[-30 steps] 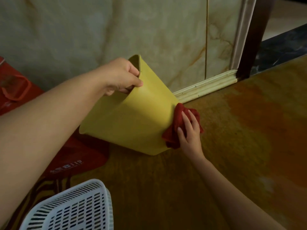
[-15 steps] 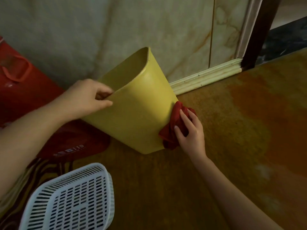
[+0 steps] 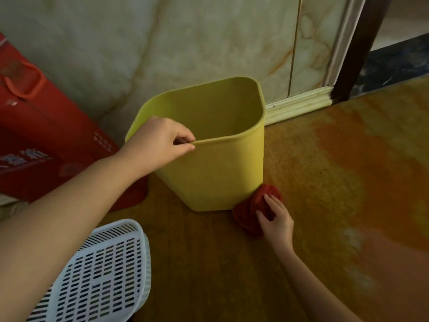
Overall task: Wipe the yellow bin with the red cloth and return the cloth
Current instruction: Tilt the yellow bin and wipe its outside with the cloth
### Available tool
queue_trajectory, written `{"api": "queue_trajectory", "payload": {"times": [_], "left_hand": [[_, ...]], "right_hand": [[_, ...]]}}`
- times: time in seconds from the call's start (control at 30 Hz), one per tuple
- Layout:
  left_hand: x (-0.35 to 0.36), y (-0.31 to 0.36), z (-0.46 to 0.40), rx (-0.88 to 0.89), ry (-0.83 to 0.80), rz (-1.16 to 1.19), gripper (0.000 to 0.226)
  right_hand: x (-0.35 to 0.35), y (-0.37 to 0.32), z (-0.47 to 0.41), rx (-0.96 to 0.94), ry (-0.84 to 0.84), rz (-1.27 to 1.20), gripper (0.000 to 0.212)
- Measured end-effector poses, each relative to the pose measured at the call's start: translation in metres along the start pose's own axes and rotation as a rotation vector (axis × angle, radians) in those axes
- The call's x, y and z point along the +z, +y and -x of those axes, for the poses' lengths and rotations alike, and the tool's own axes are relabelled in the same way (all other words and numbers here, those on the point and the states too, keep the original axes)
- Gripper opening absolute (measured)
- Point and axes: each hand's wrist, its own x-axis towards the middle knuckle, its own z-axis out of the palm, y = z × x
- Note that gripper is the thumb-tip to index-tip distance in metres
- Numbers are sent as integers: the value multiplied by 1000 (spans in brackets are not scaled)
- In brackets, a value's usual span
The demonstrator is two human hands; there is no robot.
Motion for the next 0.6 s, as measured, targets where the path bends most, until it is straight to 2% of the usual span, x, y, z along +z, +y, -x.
{"api": "queue_trajectory", "payload": {"times": [0.3, 0.47, 0.6], "left_hand": [[12, 10, 14, -30, 70, -28, 16], [20, 23, 16, -27, 143, -39, 18], [23, 23, 21, -53, 111, -59, 25]], "right_hand": [[11, -23, 35, 56, -86, -131, 55], [13, -34, 45, 14, -152, -104, 55], [14, -43, 55, -26, -201, -91, 54]]}}
